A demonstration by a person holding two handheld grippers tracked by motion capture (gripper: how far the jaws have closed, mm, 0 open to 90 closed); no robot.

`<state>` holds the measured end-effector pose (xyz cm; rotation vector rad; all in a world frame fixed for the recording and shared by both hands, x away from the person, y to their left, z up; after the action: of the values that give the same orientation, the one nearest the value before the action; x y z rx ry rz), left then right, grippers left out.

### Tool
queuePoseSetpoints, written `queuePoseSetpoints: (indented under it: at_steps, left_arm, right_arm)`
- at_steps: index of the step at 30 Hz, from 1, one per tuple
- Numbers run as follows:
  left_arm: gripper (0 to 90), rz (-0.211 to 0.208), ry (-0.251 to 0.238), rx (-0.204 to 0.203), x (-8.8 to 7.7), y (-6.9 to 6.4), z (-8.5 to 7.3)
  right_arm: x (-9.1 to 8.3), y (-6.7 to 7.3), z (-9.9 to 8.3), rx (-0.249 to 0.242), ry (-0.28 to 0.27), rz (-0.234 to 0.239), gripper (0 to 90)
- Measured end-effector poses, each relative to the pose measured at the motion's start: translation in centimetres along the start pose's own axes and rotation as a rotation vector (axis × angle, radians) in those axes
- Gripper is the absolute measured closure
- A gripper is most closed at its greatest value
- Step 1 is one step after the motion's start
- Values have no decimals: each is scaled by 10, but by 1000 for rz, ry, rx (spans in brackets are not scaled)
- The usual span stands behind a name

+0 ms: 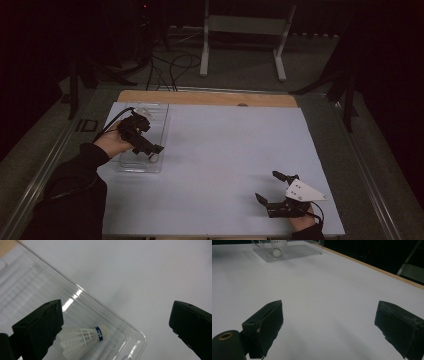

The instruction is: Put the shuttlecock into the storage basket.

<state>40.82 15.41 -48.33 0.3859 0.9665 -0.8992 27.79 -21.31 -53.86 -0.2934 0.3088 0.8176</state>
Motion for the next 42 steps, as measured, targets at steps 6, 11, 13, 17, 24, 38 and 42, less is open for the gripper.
queuePoseSetpoints:
  at_steps: [6,11,13,17,24,38,42]
  left_arm:
    - [2,-25,-23,13,0,-8,7]
    - [1,-30,-10,23,4,-14,10]
    - [2,-40,-17,23,5,-16,12]
    - [1,-53,-46,18,5,-23,20]
    - [1,-55,-62,22,6,-32,28]
    - [1,-89,-67,101,19,-60,39]
    - [1,-113,-70,105,23,-65,39]
  right_arm:
    - [0,0,0,-1,1,2,82]
    - [0,0,0,-2,2,2,82]
    - [0,1,0,-2,2,2,82]
    - [0,0,0,-1,2,0,82]
    - [0,0,0,-3,1,1,82]
    - [0,1,1,-3,-1,1,82]
    - [0,1,0,-2,1,3,82]
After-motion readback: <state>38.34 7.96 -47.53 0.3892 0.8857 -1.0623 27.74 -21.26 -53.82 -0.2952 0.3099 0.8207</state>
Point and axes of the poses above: each handheld gripper's, and its own axes: x roughly forward along the jaws, z roughly out of its top, y roughly to its left, the point moved 9 cm from there along x, roughly forward along the jaws, and after that the axes turned 3 degrees about -x, right-handed, at the moved point
